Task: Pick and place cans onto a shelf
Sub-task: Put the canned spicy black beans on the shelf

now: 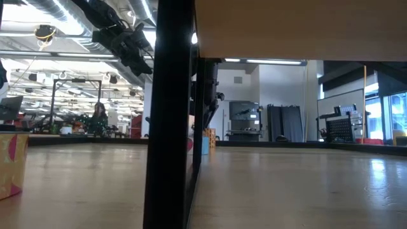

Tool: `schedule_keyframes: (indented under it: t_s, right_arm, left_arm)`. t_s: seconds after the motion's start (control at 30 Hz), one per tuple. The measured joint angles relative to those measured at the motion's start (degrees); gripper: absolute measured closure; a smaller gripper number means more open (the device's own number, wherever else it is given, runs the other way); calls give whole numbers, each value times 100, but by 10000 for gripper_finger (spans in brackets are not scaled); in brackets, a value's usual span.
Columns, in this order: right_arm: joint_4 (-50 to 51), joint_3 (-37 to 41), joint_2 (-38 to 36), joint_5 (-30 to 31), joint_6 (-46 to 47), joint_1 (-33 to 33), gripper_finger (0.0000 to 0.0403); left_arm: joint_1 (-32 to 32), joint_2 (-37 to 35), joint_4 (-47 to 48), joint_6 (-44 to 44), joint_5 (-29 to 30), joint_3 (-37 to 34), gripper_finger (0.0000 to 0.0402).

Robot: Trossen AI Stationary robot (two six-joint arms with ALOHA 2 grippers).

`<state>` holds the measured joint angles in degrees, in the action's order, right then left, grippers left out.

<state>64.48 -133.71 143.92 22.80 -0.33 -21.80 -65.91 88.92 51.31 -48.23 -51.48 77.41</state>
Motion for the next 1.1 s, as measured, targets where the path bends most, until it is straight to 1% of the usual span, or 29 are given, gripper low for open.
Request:
schedule_keyframes:
  t_s: [0.1, 0.23, 0.27, 0.43, 0.57, 1.0, 1.1]
  right_arm:
    - [9, 0, 1, 1, -12, 0, 337]
    - [9, 0, 0, -1, -11, 2, 389]
    - [13, 0, -1, -6, -5, 2, 394]
    - [6, 0, -1, -184, -6, 23, 399]
    - [2, -5, -11, -1009, -40, 44, 400]
    - [215, -129, -85, -1003, -143, 357, 402]
    - [309, -129, -119, -1148, -135, 430, 402]
  left_arm:
    - [0, 0, 0, 0, 0, 0, 363]
    - [0, 0, 0, 0, 0, 0, 363]
    - [-2, 0, 2, 0, 0, 0, 363]
    - [-2, 0, 2, 0, 0, 0, 363]
    - [-1, 0, 2, 0, 0, 0, 363]
    - [-2, 0, 4, 2, -2, 0, 363]
    - [-2, 0, 7, 1, -1, 0, 363]
